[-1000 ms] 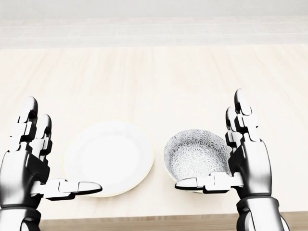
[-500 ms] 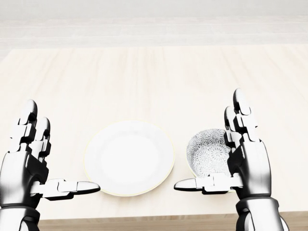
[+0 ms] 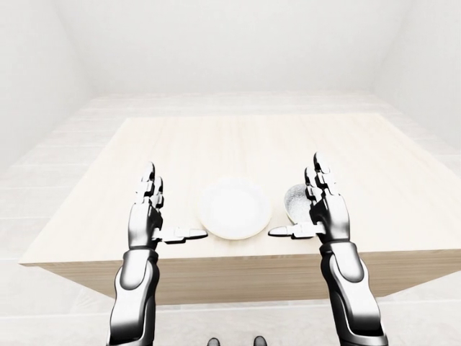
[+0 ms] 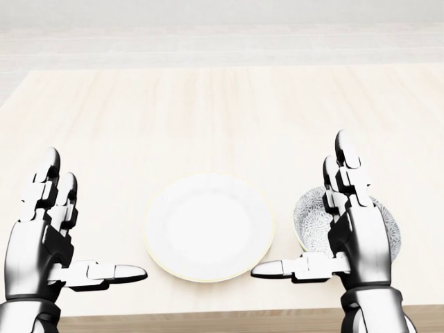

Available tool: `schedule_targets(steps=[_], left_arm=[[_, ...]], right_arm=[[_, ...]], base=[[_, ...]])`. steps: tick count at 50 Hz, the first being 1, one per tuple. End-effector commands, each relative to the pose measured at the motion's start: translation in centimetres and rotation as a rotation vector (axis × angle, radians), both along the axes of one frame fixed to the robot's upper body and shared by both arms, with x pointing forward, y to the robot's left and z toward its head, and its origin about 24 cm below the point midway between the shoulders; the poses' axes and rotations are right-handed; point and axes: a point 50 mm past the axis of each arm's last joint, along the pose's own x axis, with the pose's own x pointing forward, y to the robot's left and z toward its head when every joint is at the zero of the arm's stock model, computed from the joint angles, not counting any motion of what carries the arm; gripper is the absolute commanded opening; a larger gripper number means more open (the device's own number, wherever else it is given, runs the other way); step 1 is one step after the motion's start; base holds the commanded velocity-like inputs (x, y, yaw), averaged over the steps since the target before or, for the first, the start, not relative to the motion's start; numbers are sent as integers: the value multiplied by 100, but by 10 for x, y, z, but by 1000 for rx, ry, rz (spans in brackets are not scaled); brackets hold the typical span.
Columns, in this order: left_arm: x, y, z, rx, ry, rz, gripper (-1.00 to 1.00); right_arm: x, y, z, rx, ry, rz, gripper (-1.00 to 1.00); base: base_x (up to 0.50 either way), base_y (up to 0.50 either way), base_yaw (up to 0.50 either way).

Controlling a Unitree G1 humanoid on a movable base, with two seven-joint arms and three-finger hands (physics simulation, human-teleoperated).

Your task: Put the bowl on the plate.

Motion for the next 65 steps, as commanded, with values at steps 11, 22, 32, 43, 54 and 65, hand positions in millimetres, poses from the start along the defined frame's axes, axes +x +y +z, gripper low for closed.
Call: schedule_targets(steps=[11, 22, 32, 43, 54, 65], left_arm=[[1, -2, -2, 14, 9, -6, 100], [1, 2, -3, 13, 16, 3, 100], [2, 3, -10, 67, 52, 20, 100], [6, 7, -15, 121, 77, 54, 100], [2, 6, -13, 128, 73, 37, 100], [1, 7, -14, 129, 75, 36, 100]], right_arm=[[-3, 0, 3, -7, -13, 14, 100], [-4, -1, 7, -16, -30, 6, 100], [-3, -1, 5, -42, -19, 2, 100], [-4, -5, 6, -50, -23, -18, 100], [-3, -8, 7, -52, -28, -26, 100], [-1, -11, 27, -155, -110, -66, 100]], base=[[0, 0, 0], [0, 0, 0], [0, 0, 0], [0, 0, 0], [0, 0, 0], [0, 0, 0]])
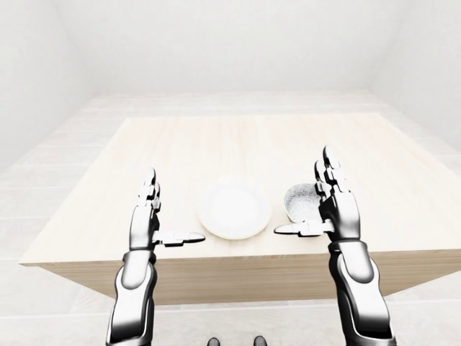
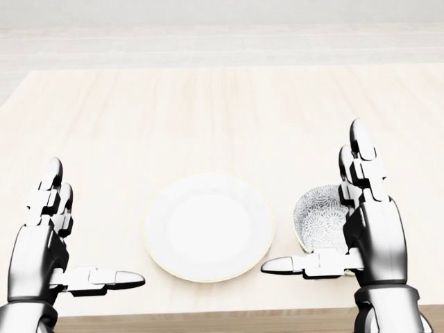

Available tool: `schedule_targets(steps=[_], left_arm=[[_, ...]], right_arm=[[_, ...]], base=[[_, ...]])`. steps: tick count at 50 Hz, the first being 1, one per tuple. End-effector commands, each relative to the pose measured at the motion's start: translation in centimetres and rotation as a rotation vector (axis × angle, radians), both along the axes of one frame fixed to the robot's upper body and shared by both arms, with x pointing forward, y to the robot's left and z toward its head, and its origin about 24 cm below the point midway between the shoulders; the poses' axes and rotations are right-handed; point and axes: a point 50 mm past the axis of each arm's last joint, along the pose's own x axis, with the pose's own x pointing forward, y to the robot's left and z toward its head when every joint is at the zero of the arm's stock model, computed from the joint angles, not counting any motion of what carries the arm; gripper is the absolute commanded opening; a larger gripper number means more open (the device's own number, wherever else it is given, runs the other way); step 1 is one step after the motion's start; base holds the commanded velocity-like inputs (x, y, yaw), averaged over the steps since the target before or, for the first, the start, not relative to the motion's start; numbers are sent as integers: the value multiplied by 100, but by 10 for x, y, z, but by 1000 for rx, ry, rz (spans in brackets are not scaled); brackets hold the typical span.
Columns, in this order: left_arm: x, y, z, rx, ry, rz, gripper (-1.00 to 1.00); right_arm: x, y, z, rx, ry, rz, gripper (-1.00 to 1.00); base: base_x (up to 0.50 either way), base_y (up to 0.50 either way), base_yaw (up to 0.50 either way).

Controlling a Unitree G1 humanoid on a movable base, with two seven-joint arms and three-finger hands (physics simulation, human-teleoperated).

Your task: Put the bowl on the plate.

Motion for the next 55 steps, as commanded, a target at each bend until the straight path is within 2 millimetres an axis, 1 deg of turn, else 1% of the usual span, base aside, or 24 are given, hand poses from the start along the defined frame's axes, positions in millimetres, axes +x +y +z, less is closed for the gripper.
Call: schedule_targets(steps=[1, 5, 13, 18, 23, 35, 45, 55], left_arm=[[-1, 1, 0, 7, 2, -2, 100], [-1, 1, -3, 7, 13, -1, 100], [2, 3, -6, 5, 28, 6, 100], [3, 4, -7, 4, 34, 7, 100], [5, 5, -11, -1, 49, 9, 100], [6, 7, -12, -4, 54, 7, 100], [8, 7, -13, -1, 62, 10, 100], [7, 7, -9, 5, 44, 9, 100]], right_arm=[[3, -2, 19, -105, -78, -32, 100], [4, 4, 26, -226, -109, -47, 100], [4, 12, 24, -365, -106, -90, 100], [6, 12, 26, -390, -106, -95, 100], [9, 12, 21, -468, -81, -111, 100], [11, 15, 19, -579, -59, -110, 100], [19, 9, 9, -681, -5, -136, 100], [22, 6, 5, -727, 22, -162, 100]], base=[[0, 0, 0], [0, 0, 0], [0, 0, 0], [0, 0, 0], [0, 0, 0], [0, 0, 0], [0, 0, 0], [0, 0, 0]])
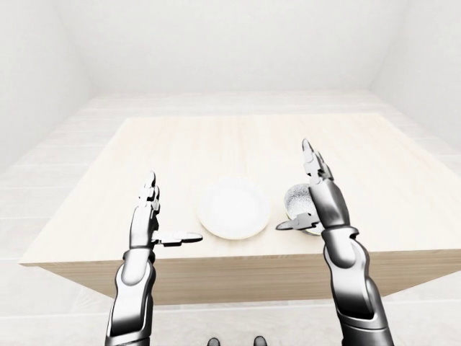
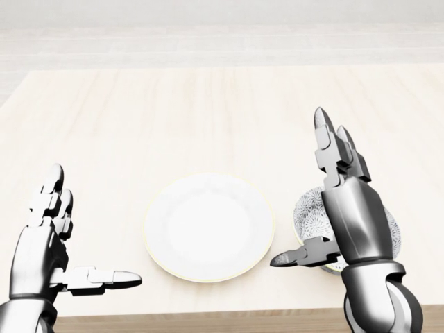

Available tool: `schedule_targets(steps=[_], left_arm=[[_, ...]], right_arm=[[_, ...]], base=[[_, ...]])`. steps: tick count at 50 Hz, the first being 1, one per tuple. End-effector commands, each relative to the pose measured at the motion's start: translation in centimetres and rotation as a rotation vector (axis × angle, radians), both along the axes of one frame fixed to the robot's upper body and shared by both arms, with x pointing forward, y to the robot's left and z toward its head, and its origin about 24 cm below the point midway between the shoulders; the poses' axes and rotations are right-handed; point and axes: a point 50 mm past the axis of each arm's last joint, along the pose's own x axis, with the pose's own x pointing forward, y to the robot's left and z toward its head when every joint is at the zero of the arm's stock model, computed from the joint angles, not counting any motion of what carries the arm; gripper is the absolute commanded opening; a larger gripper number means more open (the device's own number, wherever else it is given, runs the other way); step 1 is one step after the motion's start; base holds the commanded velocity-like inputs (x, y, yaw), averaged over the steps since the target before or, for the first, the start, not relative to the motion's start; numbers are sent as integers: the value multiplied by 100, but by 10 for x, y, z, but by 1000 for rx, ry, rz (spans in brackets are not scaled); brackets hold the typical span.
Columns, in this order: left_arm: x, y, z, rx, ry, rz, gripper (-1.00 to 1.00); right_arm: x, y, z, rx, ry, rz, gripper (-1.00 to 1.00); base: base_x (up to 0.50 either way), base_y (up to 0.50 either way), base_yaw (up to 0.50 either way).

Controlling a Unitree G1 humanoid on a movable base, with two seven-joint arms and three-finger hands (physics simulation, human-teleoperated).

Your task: Put the bowl on the plate.

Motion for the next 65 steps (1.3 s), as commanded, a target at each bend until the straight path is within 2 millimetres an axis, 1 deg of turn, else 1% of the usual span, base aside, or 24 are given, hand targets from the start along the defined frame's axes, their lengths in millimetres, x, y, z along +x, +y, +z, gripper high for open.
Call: schedule_targets(steps=[1, 7, 13, 18, 25, 29, 37, 45, 50, 54, 58, 65], left_arm=[[0, 0, 3, 5, -10, 1, 100], [-1, -1, 1, 13, -3, 2, 100], [0, 1, 2, 12, -9, 4, 100], [-1, 1, 4, 13, -16, 5, 100], [1, 2, 2, 10, -8, 8, 100], [0, 2, 3, 15, -12, 9, 100], [-1, 0, 5, 19, -22, 10, 100], [-1, -1, 7, 20, -27, 8, 100], [-1, 0, 6, 19, -25, 9, 100], [-1, 1, 5, 18, -20, 12, 100], [0, 2, 4, 16, -17, 13, 100], [1, 3, 4, 17, -17, 18, 100]], right_arm=[[5, -3, -6, -78, 32, -37, 100], [9, -5, -8, -137, 22, -80, 100], [14, -8, -10, -245, -10, -161, 100], [15, -9, -12, -275, 2, -172, 100], [18, -14, -25, -309, 40, -199, 100], [16, -13, -39, -369, 104, -184, 100], [12, -15, -46, -425, 140, -194, 100], [8, -18, -50, -460, 170, -204, 100], [7, -19, -49, -480, 175, -209, 100], [4, -22, -51, -521, 196, -214, 100], [4, -23, -44, -522, 185, -220, 100], [0, -26, -51, -568, 224, -230, 100]], base=[[0, 0, 0], [0, 0, 0], [0, 0, 0], [0, 0, 0], [0, 0, 0], [0, 0, 0], [0, 0, 0], [0, 0, 0], [0, 0, 0], [0, 0, 0], [0, 0, 0], [0, 0, 0]])
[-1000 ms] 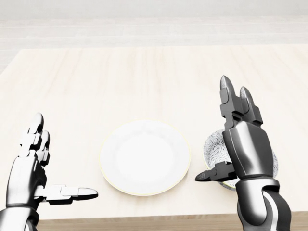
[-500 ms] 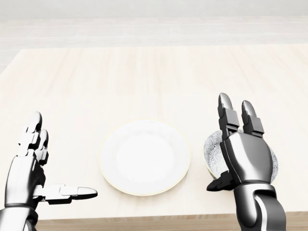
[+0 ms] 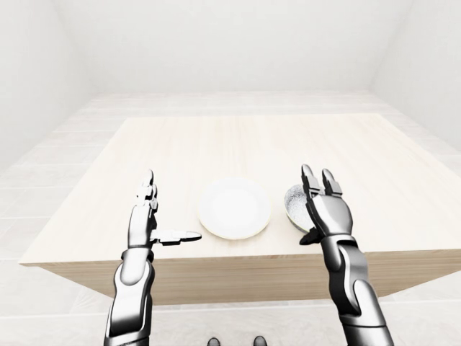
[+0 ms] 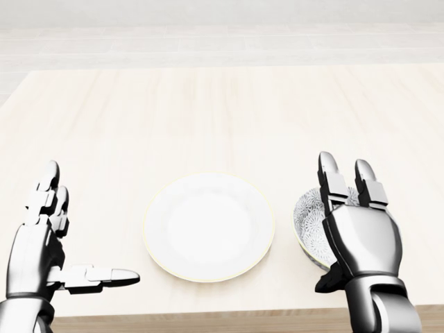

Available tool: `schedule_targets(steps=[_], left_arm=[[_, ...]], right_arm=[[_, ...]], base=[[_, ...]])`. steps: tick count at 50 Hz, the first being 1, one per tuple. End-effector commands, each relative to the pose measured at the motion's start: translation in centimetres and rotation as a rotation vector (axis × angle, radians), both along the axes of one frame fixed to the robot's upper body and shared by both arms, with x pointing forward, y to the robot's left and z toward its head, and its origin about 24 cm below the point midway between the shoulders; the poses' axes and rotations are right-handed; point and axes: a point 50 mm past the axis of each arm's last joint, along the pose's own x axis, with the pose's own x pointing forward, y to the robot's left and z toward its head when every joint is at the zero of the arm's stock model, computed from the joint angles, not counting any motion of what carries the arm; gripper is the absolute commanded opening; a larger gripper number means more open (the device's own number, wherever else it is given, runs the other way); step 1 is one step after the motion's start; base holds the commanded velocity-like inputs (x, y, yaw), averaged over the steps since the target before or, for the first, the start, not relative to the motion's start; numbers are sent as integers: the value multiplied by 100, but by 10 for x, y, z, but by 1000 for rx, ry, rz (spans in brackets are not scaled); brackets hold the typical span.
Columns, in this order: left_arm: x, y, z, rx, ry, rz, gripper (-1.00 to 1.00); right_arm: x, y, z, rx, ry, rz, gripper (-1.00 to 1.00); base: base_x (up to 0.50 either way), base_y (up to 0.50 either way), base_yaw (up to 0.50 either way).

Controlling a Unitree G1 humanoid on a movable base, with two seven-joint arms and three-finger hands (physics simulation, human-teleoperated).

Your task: Put the bowl on the plate.

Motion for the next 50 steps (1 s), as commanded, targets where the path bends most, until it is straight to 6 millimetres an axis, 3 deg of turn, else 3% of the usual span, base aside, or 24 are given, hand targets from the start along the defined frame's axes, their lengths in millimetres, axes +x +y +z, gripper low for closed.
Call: schedule_targets(steps=[1, 18, 50], left_arm=[[1, 1, 0, 0, 0, 5, 100], [-1, 1, 2, 1, -8, 5, 100], [-4, 0, 4, 11, -19, 8, 100]], right_arm=[[-5, -5, -5, -63, 47, -21, 100], [-9, -15, -22, -142, 140, -58, 100], [4, -26, -44, -127, 199, -82, 100]], base=[[0, 0, 0], [0, 0, 0], [0, 0, 0]])
